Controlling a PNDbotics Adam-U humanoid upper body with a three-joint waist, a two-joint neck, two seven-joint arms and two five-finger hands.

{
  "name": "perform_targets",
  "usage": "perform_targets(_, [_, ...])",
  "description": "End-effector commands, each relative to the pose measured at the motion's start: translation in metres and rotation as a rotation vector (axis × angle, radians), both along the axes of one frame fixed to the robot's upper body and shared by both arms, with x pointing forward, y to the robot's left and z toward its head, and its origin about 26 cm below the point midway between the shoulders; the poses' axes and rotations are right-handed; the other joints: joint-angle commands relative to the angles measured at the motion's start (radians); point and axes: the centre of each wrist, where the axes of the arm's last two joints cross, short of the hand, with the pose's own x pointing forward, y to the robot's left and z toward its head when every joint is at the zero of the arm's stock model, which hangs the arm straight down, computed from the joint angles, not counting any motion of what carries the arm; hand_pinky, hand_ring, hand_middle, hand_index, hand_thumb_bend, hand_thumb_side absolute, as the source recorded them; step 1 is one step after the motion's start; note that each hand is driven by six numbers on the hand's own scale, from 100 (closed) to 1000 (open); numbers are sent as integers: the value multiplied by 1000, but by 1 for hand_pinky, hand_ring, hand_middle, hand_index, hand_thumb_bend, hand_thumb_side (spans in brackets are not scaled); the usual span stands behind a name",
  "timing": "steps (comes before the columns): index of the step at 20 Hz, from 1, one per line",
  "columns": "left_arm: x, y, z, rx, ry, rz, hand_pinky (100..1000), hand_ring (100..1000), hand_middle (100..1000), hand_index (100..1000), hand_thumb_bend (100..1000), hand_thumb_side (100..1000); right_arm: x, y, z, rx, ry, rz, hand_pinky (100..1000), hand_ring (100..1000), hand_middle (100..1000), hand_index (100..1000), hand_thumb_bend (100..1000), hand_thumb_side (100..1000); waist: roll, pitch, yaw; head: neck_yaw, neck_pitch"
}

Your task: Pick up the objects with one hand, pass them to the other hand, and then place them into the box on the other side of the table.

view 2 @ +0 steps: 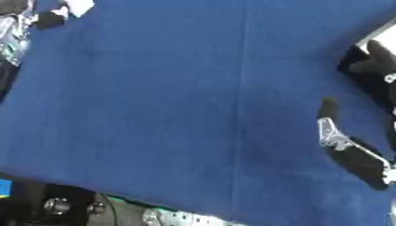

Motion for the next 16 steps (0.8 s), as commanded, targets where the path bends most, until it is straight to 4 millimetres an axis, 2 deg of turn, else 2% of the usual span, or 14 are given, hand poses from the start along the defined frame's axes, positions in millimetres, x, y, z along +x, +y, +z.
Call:
perform_targets(1, [0, 2, 16, 19, -50, -12, 780, 768, 778, 851, 171, 666, -2, -2, 8, 6, -28, 2, 821, 856, 681, 972, 100, 421, -2, -15, 0, -1, -17])
perform_targets(5, [3, -3, 12, 35, -35, -17, 776, 757, 765, 838, 195, 545, -2, -2, 8, 8, -27, 4, 821, 856, 680, 969, 100, 419, -4, -9, -4, 0, -26])
perform_targets(13, [4, -5, 11, 49, -29, -14, 776, 757, 765, 838, 195, 545, -2, -2, 8, 9, -26, 3, 821, 856, 680, 969, 100, 419, -5, -8, -5, 0, -28])
perform_targets(14, [4, -5, 12, 51, -34, -13, 705, 596, 567, 659, 261, 196, -2, -2, 8, 9, -25, 2, 821, 856, 681, 969, 100, 418, -5, -9, -5, 1, -27])
perform_targets(15, [5, -6, 20, 58, -61, -7, 618, 463, 408, 489, 100, 178, -2, -2, 8, 9, -23, 1, 821, 856, 681, 968, 100, 418, -5, -10, -6, 4, -22])
perform_targets(16, [6, -8, 27, 63, -94, 0, 602, 437, 372, 452, 100, 195, -2, -2, 7, 8, -22, 0, 821, 856, 681, 968, 100, 418, -5, -11, -5, 5, -18])
